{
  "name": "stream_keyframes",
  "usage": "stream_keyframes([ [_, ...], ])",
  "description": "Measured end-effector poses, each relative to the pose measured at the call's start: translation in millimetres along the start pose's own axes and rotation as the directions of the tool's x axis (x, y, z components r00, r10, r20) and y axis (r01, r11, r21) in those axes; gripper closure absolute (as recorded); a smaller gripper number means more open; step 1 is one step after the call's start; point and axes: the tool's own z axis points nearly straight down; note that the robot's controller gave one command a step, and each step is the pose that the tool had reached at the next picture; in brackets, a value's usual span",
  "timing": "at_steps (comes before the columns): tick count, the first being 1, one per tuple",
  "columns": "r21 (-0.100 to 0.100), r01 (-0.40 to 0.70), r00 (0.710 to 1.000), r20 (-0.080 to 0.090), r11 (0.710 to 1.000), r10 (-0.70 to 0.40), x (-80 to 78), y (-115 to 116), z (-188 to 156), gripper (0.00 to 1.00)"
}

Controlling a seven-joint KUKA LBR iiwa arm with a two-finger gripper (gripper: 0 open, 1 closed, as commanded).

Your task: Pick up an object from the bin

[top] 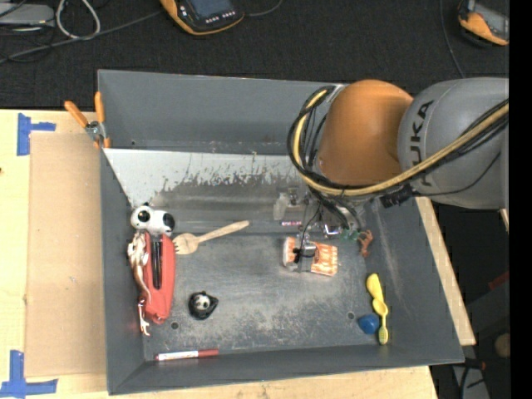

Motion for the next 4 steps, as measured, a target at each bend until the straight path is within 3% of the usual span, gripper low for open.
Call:
stream_keyframes([
  [1,0.0,-0.078,0.997,0.0,0.997,0.078,15.3,-27,20,0.0],
  [2,0.0,0.202,0.979,0.003,0.979,-0.202,8.7,-34,13,0.0],
  [3,0.0,-0.092,0.996,-0.002,0.996,0.092,16.6,-66,16,0.0],
  [4,-0.002,-0.111,0.994,0.004,0.994,0.112,18.1,-63,76,0.0],
])
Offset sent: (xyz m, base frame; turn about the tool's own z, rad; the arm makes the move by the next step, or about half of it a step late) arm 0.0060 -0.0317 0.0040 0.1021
